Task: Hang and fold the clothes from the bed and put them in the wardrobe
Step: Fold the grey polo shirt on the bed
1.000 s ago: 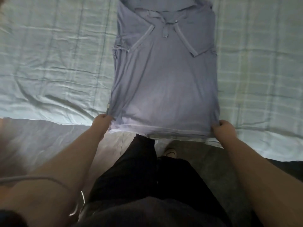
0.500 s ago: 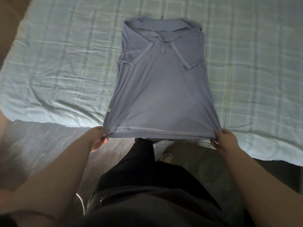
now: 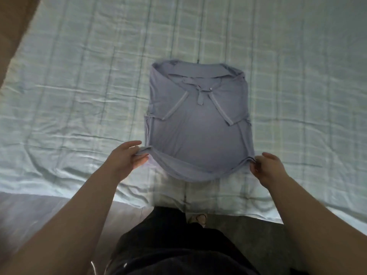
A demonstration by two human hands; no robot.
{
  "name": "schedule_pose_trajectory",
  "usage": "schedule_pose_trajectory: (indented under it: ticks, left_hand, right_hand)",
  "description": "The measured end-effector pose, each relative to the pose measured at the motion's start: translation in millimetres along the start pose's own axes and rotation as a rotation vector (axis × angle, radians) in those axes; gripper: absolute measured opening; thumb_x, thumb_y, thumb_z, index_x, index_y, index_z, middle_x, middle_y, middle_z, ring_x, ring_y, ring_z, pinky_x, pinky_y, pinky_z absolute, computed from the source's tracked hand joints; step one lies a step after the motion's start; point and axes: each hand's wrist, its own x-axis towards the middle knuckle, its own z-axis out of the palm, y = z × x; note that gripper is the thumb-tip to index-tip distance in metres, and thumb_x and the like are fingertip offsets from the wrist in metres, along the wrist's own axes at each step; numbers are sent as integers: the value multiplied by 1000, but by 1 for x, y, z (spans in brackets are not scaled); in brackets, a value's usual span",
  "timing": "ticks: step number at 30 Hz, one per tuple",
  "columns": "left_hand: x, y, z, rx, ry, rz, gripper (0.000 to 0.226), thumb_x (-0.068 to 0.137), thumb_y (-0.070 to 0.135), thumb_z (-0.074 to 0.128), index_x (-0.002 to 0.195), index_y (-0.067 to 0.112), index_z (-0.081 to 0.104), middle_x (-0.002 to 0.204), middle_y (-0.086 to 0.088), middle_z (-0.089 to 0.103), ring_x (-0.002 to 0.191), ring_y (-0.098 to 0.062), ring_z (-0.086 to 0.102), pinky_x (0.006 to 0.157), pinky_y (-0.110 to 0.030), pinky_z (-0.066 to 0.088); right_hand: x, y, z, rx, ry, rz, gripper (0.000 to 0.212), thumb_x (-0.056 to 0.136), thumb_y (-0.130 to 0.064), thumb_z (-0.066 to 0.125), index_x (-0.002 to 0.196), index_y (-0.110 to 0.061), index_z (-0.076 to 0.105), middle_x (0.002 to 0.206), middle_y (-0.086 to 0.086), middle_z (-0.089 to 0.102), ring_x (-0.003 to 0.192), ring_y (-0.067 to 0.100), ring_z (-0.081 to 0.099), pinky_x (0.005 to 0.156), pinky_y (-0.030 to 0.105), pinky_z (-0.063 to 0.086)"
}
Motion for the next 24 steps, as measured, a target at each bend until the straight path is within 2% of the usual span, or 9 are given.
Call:
schedule_pose_trajectory:
  ticks: [2,6,9,13,15,18,21,23,24]
  left_hand:
    - [29,35,20,-35,-33,-10,16,98,-4,49,101,4,61,93,-22,68,76,-28,74,69,-37,63]
    - [92,103,58,-29,-40,14,15,99,6,49,88,7,60,82,-15,70,79,-24,74,69,-34,63]
    - [131,142,80,-37,-90,19,17,98,9,48,85,9,59,73,-8,71,80,-22,73,79,-38,60]
    - [180,192,108,-84,-83,80,16,96,9,50,85,7,60,90,-14,73,85,-26,74,72,-35,59]
    - [206,210,119,-108,-92,109,16,96,9,49,85,6,60,87,-15,73,88,-28,74,75,-36,59]
    - [247,228,129,-142,-61,119,15,95,7,48,86,5,60,89,-17,74,90,-31,74,77,-39,61]
    - [284,240,133,-162,-24,154,18,96,5,46,85,4,59,82,-16,74,78,-28,75,68,-34,62]
    - [307,244,137,-194,-21,163,18,95,5,45,84,3,59,85,-18,74,80,-29,75,76,-36,61]
    - [316,245,138,-207,-19,160,18,96,8,45,84,4,59,86,-19,75,82,-30,75,82,-38,60]
  right_hand:
    - [7,-37,31,123,16,33,28,94,3,53,116,-14,55,85,14,58,70,21,60,60,29,55]
    - [30,-104,77,96,19,-56,26,98,0,50,120,-9,60,86,9,59,71,17,59,51,19,55]
    - [55,-140,99,104,-14,-94,33,98,-4,50,130,-7,56,94,3,57,76,14,58,57,18,55]
    - [103,-185,125,155,-24,-141,37,97,-9,54,134,-5,52,104,4,59,85,12,62,67,22,55]
    - [128,-203,143,200,-55,-157,38,96,-10,56,133,-6,53,116,9,61,92,14,65,68,22,56]
    - [169,-220,169,244,-25,-140,40,96,-11,57,135,-6,51,138,13,55,92,17,65,69,21,56]
    - [210,-238,193,354,-26,-113,44,100,-10,52,142,-1,43,141,4,49,110,22,63,64,10,50]
    - [234,-248,206,441,-27,-105,45,100,-13,52,142,-2,43,146,9,48,121,19,59,70,13,52]
    - [246,-251,211,483,-31,-94,46,101,-17,53,143,-2,43,147,10,48,126,20,56,79,13,52]
